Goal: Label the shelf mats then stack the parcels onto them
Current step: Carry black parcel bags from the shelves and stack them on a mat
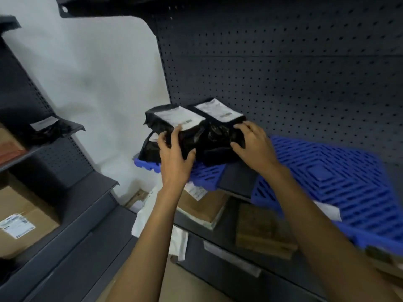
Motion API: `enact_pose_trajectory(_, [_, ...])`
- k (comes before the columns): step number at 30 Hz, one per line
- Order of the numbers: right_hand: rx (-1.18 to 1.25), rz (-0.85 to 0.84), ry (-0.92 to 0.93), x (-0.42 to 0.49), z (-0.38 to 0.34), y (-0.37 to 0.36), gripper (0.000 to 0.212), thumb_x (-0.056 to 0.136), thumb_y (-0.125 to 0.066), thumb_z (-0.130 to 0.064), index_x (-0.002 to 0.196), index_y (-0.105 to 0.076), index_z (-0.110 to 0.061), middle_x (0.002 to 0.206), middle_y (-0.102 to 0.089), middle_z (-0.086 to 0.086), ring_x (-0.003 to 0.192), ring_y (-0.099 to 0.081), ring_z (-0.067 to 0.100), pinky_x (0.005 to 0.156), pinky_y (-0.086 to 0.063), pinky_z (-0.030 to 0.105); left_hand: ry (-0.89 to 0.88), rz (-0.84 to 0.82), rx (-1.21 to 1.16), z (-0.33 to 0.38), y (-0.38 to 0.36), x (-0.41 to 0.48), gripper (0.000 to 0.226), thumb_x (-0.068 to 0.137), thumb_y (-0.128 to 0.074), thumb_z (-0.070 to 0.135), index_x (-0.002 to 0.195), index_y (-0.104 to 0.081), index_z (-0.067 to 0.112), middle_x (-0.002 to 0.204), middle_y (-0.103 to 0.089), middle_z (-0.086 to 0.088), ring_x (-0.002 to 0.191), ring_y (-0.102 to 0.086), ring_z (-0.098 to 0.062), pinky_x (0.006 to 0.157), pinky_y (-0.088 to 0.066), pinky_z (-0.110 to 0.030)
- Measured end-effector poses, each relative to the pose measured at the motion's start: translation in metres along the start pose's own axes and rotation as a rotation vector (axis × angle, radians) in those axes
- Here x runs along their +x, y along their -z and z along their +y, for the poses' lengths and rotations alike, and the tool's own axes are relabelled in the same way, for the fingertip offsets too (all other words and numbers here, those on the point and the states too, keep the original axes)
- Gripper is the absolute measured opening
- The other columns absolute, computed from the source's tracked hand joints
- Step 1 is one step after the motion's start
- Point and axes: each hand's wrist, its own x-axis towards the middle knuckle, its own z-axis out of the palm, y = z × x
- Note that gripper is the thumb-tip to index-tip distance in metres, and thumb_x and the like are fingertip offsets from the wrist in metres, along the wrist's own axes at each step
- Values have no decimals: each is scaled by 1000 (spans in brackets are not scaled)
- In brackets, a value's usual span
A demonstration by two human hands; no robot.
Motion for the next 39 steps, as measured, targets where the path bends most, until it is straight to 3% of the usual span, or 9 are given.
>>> enact_pose_trajectory(2, [-78, 49, 3, -42, -2, 5, 47, 95, -58, -33, 139, -48, -21, 149, -39, 6, 136, -37, 30, 106, -38, 46, -100, -38, 54, -6, 6, -33, 70, 88, -67, 15, 149, -35, 26, 154, -20, -13, 135, -36, -34, 93, -47, -41])
enact_pose_trajectory(5, [-178, 87, 25, -102, -5, 16, 40, 95, -58, -30, 133, -51, -20, 141, -44, 7, 129, -42, 31, 98, -40, 45, -269, -117, 82, -11, 12, -73, 62, 88, -64, 9, 145, -44, 20, 145, -39, -10, 130, -43, -28, 87, -51, -39])
enact_pose_trajectory(9, [-302, 37, -35, -174, 0, 36, 34, 95, -57, -27, 127, -52, -17, 124, -51, 8, 113, -49, 31, 87, -42, 41, -411, -343, 153, 5, 11, -112, 47, 88, -62, 10, 134, -57, 17, 133, -56, -8, 119, -54, -31, 82, -52, -44])
enact_pose_trajectory(12, [-366, -45, -99, -227, 12, 53, 34, 94, -56, -28, 126, -51, -17, 119, -53, 8, 111, -51, 31, 80, -41, 40, -525, -505, 198, 26, -1, -139, 44, 89, -64, 16, 133, -58, 19, 132, -58, -7, 115, -57, -33, 82, -52, -43])
enact_pose_trajectory(16, [-418, -126, -233, -294, 32, 72, 38, 92, -57, -33, 126, -49, -20, 123, -51, 4, 115, -52, 28, 83, -45, 40, -618, -657, 169, 62, -26, -179, 45, 89, -62, 13, 133, -55, 22, 131, -54, -4, 118, -54, -29, 87, -52, -47])
enact_pose_trajectory(24, [-447, -169, -536, -426, 98, 128, 35, 94, -54, -35, 124, -47, -20, 126, -51, 3, 119, -50, 27, 88, -44, 39, -881, -807, 133, 172, -76, -282, 38, 93, -62, 26, 130, -55, 26, 126, -58, 2, 115, -57, -20, 90, -51, -39])
enact_pose_trajectory(27, [-458, -184, -633, -491, 128, 161, 35, 95, -51, -34, 127, -45, -20, 126, -51, 4, 118, -49, 28, 89, -44, 41, -997, -828, 159, 223, -93, -333, 32, 92, -62, 28, 124, -57, 27, 121, -59, 4, 110, -60, -21, 84, -54, -40])
enact_pose_trajectory(33, [-498, -153, -866, -629, 188, 240, 39, 93, -53, -34, 128, -44, -18, 126, -51, 6, 120, -48, 29, 92, -42, 39, -1125, -955, 76, 334, -135, -464, 28, 92, -59, 23, 120, -58, 26, 123, -61, 4, 111, -58, -22, 83, -47, -36])
enact_pose_trajectory(39, [-509, -119, -1047, -751, 241, 308, 47, 94, -51, -33, 137, -40, -17, 132, -49, 5, 124, -47, 29, 96, -41, 39, -1229, -967, -7, 441, -167, -592, 25, 93, -61, 31, 117, -57, 29, 113, -62, 6, 108, -59, -20, 80, -49, -37])
